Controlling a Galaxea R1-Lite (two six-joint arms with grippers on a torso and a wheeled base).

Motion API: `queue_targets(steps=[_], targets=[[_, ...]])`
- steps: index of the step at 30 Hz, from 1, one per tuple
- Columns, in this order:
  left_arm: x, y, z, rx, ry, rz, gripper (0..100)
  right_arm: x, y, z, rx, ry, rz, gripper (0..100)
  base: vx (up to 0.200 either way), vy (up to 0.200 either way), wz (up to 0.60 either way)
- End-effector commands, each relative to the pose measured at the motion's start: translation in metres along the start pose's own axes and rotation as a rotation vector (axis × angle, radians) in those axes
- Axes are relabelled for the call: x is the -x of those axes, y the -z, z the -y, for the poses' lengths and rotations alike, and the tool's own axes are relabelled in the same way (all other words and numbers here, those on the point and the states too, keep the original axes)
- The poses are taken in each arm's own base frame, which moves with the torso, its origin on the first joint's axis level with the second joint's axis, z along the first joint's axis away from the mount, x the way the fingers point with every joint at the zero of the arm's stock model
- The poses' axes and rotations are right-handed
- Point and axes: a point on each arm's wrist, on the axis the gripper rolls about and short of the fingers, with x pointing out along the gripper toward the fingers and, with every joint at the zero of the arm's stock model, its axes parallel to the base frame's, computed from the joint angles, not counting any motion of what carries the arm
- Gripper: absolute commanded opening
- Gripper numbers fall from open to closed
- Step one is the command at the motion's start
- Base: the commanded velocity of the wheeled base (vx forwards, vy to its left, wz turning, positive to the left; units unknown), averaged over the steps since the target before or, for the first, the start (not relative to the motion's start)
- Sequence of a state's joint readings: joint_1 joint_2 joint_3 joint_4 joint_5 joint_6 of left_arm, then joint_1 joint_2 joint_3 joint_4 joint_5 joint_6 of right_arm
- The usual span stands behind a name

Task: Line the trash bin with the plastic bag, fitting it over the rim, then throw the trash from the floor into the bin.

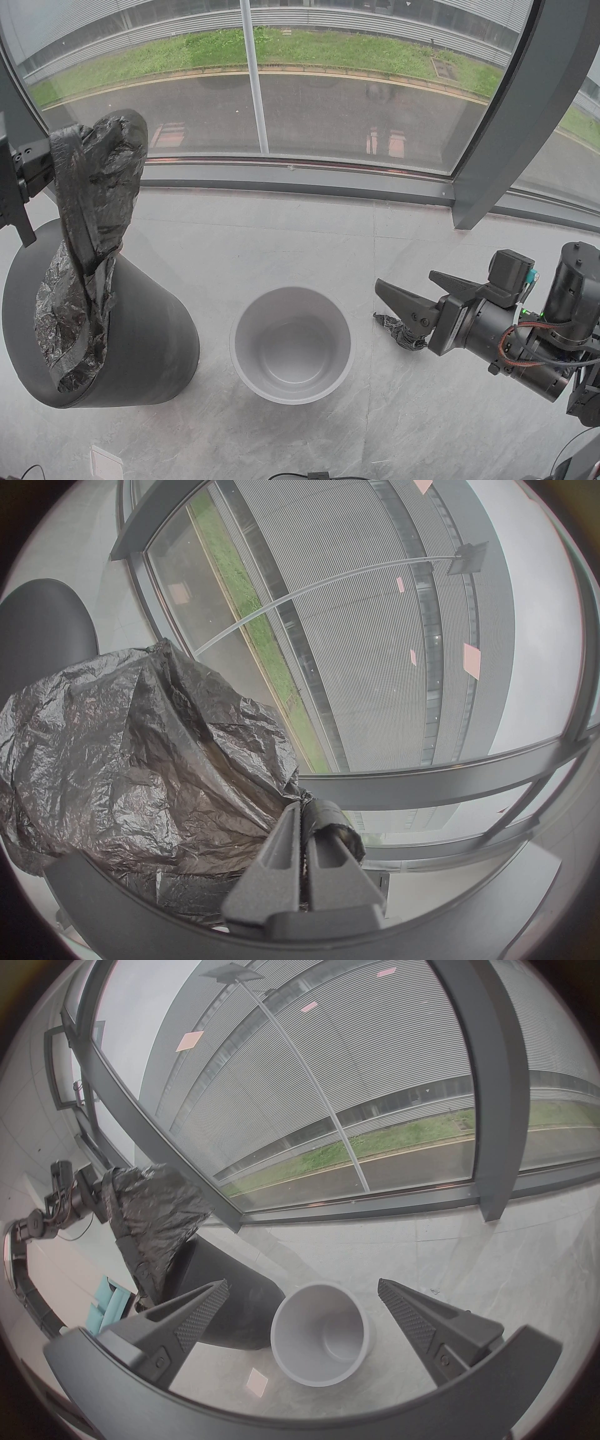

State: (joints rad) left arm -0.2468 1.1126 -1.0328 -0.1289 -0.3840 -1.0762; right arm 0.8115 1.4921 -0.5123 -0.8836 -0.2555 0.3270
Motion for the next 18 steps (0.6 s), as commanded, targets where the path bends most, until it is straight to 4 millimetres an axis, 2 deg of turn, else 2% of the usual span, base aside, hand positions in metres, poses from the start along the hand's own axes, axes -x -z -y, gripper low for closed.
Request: queue_targets(steps=[1,6,10,18], targets=[[-0.035,0.002,0.002,0.022,-0.035,-0.010,0,-0.026,0.013,-0.010,0.025,-0.047,-0.066,100,0.000,0.000,0.00],[-0.054,0.005,0.006,0.012,-0.085,0.063,0,-0.045,0.014,-0.022,0.029,-0.079,-0.065,100,0.000,0.000,0.00],[-0.066,0.011,0.018,-0.025,-0.089,0.068,0,-0.058,0.016,-0.033,0.042,-0.115,-0.069,100,0.000,0.000,0.00],[-0.065,0.033,0.045,-0.040,-0.018,0.008,0,-0.063,0.034,-0.053,0.055,-0.174,-0.113,100,0.000,0.000,0.00]])
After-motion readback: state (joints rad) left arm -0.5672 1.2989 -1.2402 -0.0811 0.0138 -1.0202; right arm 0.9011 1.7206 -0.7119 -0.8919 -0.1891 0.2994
